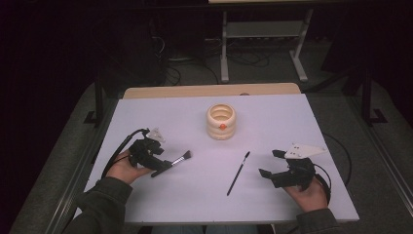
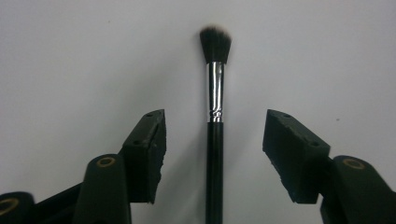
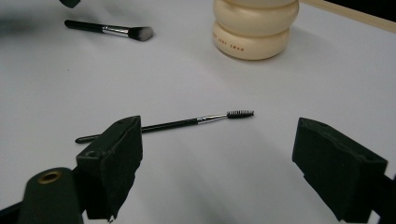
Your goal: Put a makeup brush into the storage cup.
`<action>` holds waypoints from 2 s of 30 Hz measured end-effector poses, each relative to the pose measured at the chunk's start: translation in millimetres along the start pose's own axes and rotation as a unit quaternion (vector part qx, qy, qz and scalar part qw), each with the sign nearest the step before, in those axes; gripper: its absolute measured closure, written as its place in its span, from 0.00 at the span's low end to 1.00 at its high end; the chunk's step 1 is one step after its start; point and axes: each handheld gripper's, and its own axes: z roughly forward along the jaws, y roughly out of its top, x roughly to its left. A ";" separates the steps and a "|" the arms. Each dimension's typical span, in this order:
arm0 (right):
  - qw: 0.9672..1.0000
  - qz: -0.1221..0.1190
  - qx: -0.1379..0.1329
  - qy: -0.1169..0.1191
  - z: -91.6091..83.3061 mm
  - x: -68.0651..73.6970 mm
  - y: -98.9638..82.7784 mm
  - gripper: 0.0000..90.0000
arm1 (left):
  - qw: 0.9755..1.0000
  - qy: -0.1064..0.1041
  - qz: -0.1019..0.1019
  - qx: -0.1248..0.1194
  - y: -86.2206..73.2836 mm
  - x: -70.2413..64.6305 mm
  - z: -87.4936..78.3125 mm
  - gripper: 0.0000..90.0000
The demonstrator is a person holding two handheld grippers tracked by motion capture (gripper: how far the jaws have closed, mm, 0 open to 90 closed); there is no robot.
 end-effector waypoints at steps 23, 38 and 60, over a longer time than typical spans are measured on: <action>1.000 -0.008 0.002 0.005 1.5 1.8 0.7 0.19 | 0.996 -0.019 0.010 0.086 13.7 5.1 32.2 0.68; 1.000 -0.008 0.002 0.007 2.5 1.9 1.3 0.19 | 0.991 -0.014 0.025 0.133 20.1 0.1 42.5 0.78; 1.000 -0.012 0.010 0.015 6.4 4.1 -0.2 0.19 | 0.988 -0.012 0.021 0.151 27.5 -3.3 42.6 0.89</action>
